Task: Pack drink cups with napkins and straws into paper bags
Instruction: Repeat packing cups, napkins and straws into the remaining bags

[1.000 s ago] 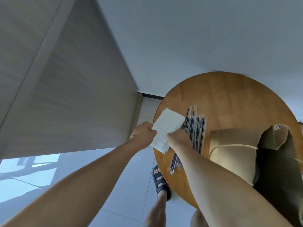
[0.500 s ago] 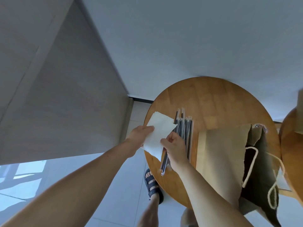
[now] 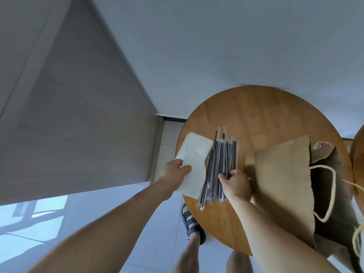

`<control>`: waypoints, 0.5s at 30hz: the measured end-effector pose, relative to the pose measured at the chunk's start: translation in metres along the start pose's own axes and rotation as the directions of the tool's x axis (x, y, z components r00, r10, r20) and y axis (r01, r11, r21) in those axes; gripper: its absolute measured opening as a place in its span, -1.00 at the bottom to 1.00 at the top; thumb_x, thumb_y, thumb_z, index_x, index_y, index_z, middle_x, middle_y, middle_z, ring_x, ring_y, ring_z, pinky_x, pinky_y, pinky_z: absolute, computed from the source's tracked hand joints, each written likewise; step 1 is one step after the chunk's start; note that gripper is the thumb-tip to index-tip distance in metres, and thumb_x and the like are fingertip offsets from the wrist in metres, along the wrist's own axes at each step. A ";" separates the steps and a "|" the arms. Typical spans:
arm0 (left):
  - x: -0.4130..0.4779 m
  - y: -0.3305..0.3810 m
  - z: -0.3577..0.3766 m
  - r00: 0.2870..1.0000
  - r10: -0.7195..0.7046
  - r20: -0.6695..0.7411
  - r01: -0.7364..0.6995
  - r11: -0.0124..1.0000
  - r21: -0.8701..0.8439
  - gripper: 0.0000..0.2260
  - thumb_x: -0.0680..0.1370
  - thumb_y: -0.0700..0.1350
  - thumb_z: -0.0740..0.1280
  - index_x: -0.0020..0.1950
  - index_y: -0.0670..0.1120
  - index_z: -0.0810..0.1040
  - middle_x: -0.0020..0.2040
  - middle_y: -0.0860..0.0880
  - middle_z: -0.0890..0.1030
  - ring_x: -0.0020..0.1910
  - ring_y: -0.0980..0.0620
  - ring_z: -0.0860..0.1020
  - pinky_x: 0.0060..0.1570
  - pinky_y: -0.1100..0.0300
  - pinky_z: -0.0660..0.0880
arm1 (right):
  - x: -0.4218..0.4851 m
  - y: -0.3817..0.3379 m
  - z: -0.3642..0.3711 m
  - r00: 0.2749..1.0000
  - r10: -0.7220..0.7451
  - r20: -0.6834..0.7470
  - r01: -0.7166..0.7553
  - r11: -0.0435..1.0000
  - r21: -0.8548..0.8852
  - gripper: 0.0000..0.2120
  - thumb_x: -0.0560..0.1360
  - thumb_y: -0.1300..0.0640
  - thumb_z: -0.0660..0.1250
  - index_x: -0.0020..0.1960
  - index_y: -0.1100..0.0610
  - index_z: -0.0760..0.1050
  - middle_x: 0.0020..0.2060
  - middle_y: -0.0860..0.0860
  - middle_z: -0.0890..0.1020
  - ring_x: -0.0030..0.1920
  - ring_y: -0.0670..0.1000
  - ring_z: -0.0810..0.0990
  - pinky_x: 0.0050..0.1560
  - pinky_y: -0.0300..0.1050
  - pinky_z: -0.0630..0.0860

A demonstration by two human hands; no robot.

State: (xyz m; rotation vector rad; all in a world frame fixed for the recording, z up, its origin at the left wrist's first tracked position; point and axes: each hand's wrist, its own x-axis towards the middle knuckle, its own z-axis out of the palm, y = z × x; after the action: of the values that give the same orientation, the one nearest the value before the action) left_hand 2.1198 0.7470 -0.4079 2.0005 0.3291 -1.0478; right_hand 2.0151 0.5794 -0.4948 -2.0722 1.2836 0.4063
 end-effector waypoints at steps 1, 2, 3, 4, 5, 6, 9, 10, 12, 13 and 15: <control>-0.001 0.000 0.001 1.000 0.011 -0.001 -0.011 1.000 0.014 -0.85 0.61 -0.02 0.31 0.13 -0.02 0.55 0.03 0.00 0.60 -0.12 0.05 0.55 -0.30 0.26 0.46 | 0.001 0.000 0.001 1.000 -0.008 0.000 0.008 1.000 -0.027 -0.65 0.50 -0.09 0.40 0.15 0.10 0.49 0.07 0.07 0.59 0.03 0.17 0.60 -0.12 -0.08 0.50; -0.002 0.001 0.001 1.000 0.020 0.000 -0.020 0.999 0.026 -0.84 0.61 -0.02 0.29 0.15 -0.02 0.54 0.06 -0.02 0.60 -0.10 0.04 0.55 -0.29 0.25 0.46 | 0.002 -0.001 0.002 1.000 -0.012 -0.005 0.012 0.999 -0.041 -0.68 0.50 -0.08 0.39 0.14 0.10 0.49 0.03 0.07 0.61 -0.01 0.16 0.62 -0.16 -0.11 0.48; -0.003 0.001 0.002 1.000 0.028 0.001 -0.028 0.999 0.040 -0.82 0.62 -0.01 0.28 0.18 -0.02 0.53 0.08 -0.03 0.60 -0.08 0.02 0.55 -0.28 0.25 0.46 | 0.003 -0.002 0.002 1.000 -0.015 -0.010 0.014 0.999 -0.050 -0.70 0.51 -0.05 0.39 0.13 0.09 0.50 -0.03 0.06 0.64 -0.06 0.14 0.63 -0.19 -0.13 0.48; -0.005 0.002 0.002 0.999 0.037 0.002 -0.037 0.998 0.052 -0.80 0.62 -0.01 0.28 0.21 -0.03 0.52 0.10 -0.03 0.60 -0.06 0.01 0.55 -0.28 0.26 0.46 | 0.002 -0.004 0.001 1.000 -0.015 -0.010 0.015 0.998 -0.057 -0.73 0.51 -0.04 0.38 0.12 0.09 0.50 -0.08 0.05 0.65 -0.09 0.13 0.65 -0.21 -0.13 0.51; -0.006 0.002 0.003 0.999 0.046 0.003 -0.046 0.997 0.058 -0.78 0.62 -0.02 0.27 0.24 -0.02 0.50 0.11 -0.03 0.59 -0.07 0.03 0.55 -0.28 0.27 0.45 | 0.002 -0.005 0.000 1.000 -0.015 -0.003 0.015 0.998 -0.058 -0.75 0.51 -0.03 0.38 0.11 0.08 0.51 -0.11 0.04 0.66 -0.06 0.14 0.65 -0.19 -0.11 0.55; -0.008 0.002 0.003 0.999 0.053 0.006 -0.053 0.997 0.054 -0.78 0.62 -0.02 0.26 0.25 -0.02 0.49 0.10 -0.02 0.59 -0.09 0.05 0.55 -0.30 0.29 0.45 | 0.002 -0.006 -0.001 1.000 -0.014 0.004 0.014 0.999 -0.052 -0.76 0.52 -0.03 0.38 0.11 0.07 0.52 -0.13 0.03 0.66 -0.01 0.15 0.65 -0.16 -0.07 0.58; -0.014 0.005 0.005 0.998 0.050 0.026 -0.051 0.999 0.020 -0.81 0.62 -0.03 0.25 0.22 -0.01 0.50 0.08 -0.02 0.60 -0.10 0.07 0.55 -0.31 0.30 0.45 | 0.000 -0.004 -0.007 1.000 -0.021 0.008 0.021 1.000 -0.005 -0.79 0.53 -0.01 0.38 0.09 0.07 0.56 -0.32 -0.08 0.57 -0.17 0.07 0.63 -0.22 -0.09 0.57; -0.016 0.007 0.006 0.998 0.050 0.030 -0.051 0.999 0.015 -0.82 0.62 -0.03 0.25 0.19 -0.01 0.51 0.07 -0.02 0.60 -0.09 0.06 0.55 -0.30 0.29 0.46 | 0.000 -0.002 -0.009 1.000 -0.021 -0.002 0.021 1.000 0.008 -0.86 0.53 0.01 0.38 0.02 0.06 0.57 -0.39 -0.13 0.51 -0.30 0.00 0.58 -0.29 -0.14 0.51; -0.020 0.009 0.007 0.998 0.054 0.029 -0.055 0.998 0.017 -0.85 0.62 -0.01 0.25 0.15 0.00 0.52 0.05 -0.01 0.59 -0.07 0.05 0.55 -0.28 0.28 0.47 | -0.001 -0.001 -0.014 0.999 -0.028 -0.024 0.029 0.999 0.014 -0.90 0.53 0.06 0.36 -0.17 0.00 0.52 -0.47 -0.16 0.46 -0.44 -0.11 0.47 -0.38 -0.19 0.44; -0.022 0.010 0.008 0.998 0.057 0.028 -0.058 0.998 0.016 -0.86 0.63 -0.01 0.25 0.14 0.01 0.51 0.03 0.01 0.58 -0.07 0.05 0.55 -0.28 0.29 0.47 | -0.001 -0.001 -0.016 0.999 -0.036 -0.028 0.036 0.999 0.003 -0.86 0.53 0.07 0.34 -0.21 0.00 0.50 -0.47 -0.16 0.47 -0.45 -0.13 0.45 -0.40 -0.21 0.42; -0.026 0.013 0.009 0.998 0.066 0.025 -0.066 0.998 0.014 -0.85 0.63 -0.01 0.25 0.15 0.01 0.51 0.03 0.02 0.58 -0.07 0.06 0.55 -0.28 0.29 0.47 | -0.002 -0.004 -0.020 0.999 -0.043 -0.030 0.043 0.999 -0.013 -0.82 0.54 0.07 0.30 -0.22 0.06 0.54 -0.48 -0.14 0.48 -0.47 -0.13 0.44 -0.46 -0.27 0.33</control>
State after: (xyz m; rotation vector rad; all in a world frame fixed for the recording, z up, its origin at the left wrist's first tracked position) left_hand 2.1066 0.7354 -0.3833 1.9970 0.2414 -1.0348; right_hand 2.0163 0.5687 -0.4777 -2.1194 1.2548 0.3657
